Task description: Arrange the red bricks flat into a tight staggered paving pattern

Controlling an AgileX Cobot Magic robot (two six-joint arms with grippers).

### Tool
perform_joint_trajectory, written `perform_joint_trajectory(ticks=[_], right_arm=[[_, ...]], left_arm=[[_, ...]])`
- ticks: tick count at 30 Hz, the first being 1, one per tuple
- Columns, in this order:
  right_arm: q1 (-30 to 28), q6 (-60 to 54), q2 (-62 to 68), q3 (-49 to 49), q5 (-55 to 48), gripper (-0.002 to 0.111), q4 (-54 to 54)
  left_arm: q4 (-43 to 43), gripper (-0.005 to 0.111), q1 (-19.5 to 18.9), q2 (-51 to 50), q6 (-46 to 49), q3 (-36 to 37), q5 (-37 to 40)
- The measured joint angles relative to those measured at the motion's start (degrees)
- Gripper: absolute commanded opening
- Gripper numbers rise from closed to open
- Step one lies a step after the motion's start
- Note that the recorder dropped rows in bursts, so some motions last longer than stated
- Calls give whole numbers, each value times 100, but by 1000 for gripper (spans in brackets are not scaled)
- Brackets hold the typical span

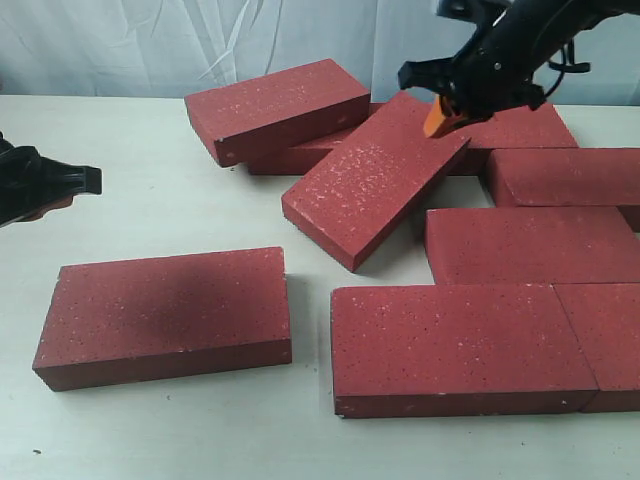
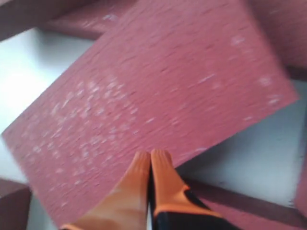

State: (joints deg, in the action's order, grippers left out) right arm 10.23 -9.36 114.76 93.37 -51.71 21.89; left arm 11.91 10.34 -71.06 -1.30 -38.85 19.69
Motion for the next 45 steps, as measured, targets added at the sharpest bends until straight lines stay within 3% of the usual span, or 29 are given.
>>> perform_joint_trajectory(ticks=[5, 17, 26, 33, 39, 45], right_arm=[[-323, 783, 58, 0, 782, -1, -736], [-331, 1117, 884, 0, 2188, -1, -913], [-306, 1130, 953, 0, 935, -1, -934], [58, 612, 797, 0, 26, -1, -692], [538, 448, 797, 0, -105, -1, -505], [637, 435, 774, 0, -94, -1, -480]], left_arm=[[20, 0, 0, 0, 0, 0, 0], [41, 0, 0, 0, 0, 0, -10], [128, 0, 0, 0, 0, 0, -10], [128, 0, 0, 0, 0, 0, -10], [131, 0, 0, 0, 0, 0, -10], [143, 0, 0, 0, 0, 0, -10]])
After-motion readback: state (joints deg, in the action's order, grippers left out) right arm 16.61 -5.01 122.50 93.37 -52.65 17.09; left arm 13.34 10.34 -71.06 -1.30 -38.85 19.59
